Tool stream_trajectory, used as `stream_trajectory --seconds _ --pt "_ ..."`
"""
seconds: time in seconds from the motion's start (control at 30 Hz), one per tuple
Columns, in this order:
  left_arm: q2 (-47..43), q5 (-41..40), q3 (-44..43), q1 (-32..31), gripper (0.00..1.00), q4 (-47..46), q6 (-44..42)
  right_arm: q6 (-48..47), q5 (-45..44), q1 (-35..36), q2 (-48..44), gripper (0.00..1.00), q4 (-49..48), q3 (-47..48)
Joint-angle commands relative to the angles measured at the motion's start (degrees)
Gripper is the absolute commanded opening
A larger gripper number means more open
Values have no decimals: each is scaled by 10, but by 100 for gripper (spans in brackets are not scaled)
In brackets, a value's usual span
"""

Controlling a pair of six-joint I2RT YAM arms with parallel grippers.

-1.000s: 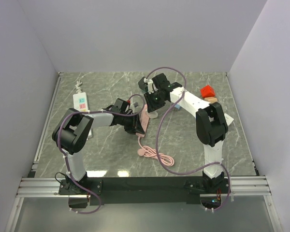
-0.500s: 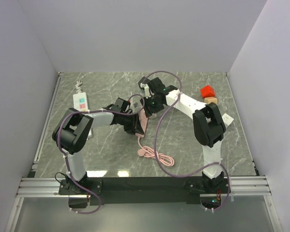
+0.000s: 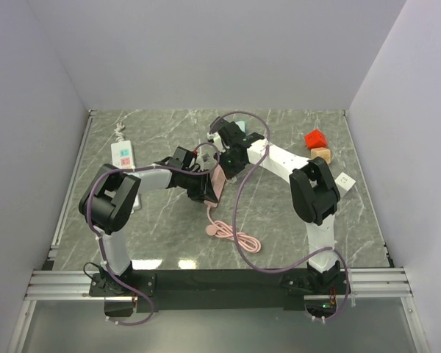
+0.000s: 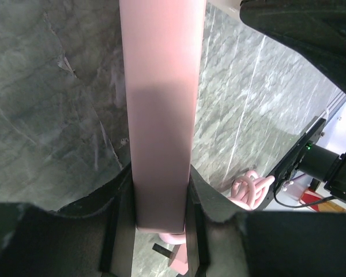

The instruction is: Pull the plug off the socket

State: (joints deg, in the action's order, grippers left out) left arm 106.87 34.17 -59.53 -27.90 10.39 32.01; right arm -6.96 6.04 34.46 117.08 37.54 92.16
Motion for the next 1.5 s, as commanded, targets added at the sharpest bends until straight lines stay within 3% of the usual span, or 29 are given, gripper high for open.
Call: stream_trajectory --seconds 0.0,0.8,1.03,1.47 --pt "5 12 -2 10 1 30 7 76 6 -11 -32 0 37 -7" --pt "26 -39 12 62 1 95 -56 76 13 -41 -119 0 162 19" --pt "37 -39 10 67 1 104 -70 40 5 -43 -172 0 156 -2" --pt "45 -31 -1 67 1 116 -76 -30 137 -51 -208 0 157 -22"
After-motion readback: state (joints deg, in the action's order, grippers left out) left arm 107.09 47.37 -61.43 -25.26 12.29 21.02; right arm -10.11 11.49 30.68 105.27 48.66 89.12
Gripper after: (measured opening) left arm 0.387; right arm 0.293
